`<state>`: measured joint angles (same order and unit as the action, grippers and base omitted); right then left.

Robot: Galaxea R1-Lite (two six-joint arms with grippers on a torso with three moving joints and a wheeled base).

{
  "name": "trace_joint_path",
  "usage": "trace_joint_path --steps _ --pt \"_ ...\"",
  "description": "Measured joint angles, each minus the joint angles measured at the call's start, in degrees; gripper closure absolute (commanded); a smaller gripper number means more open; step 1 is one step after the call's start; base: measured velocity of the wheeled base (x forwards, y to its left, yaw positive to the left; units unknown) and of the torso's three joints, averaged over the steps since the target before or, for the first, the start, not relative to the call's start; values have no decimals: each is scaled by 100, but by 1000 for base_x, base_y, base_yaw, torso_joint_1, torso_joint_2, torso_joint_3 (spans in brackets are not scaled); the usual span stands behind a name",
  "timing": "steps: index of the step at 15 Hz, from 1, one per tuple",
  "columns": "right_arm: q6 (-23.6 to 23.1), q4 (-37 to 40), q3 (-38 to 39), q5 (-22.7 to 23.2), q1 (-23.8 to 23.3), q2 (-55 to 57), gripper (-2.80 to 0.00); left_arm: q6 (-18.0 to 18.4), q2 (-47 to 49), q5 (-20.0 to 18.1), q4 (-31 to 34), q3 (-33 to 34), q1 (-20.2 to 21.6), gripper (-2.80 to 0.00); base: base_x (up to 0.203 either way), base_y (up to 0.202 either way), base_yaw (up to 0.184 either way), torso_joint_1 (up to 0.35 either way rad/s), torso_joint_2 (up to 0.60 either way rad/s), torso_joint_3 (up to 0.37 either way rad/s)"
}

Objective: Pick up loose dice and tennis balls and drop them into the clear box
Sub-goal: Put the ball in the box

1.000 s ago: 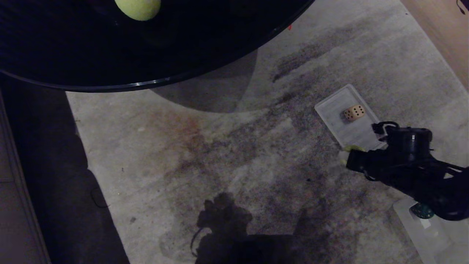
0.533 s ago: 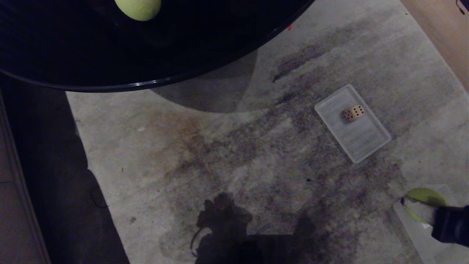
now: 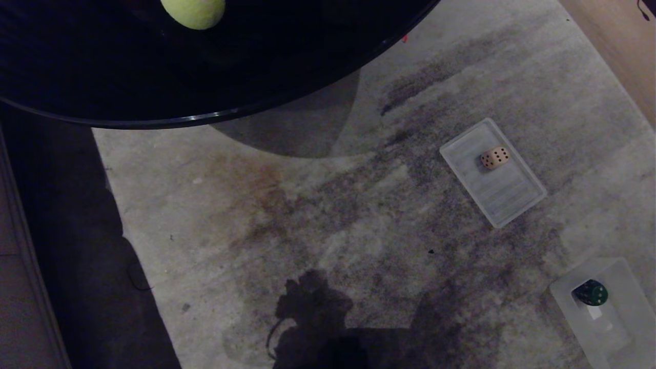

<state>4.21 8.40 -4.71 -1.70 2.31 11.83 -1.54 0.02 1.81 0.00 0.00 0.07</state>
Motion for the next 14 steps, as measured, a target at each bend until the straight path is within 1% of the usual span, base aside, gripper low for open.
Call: trace_joint_path --steps 2,4,14 --pt "-87 58 58 57 -83 -652 0 0 0 1 0 0 0 0 0 0 0 0 0 0" --pt "-138 72 92 85 -134 -957 0 -2 0 1 0 0 0 0 0 0 0 0 0 0" --pt "-117 110 111 74 -145 -1193 0 6 0 50 2 0 0 0 0 0 0 0 0 0"
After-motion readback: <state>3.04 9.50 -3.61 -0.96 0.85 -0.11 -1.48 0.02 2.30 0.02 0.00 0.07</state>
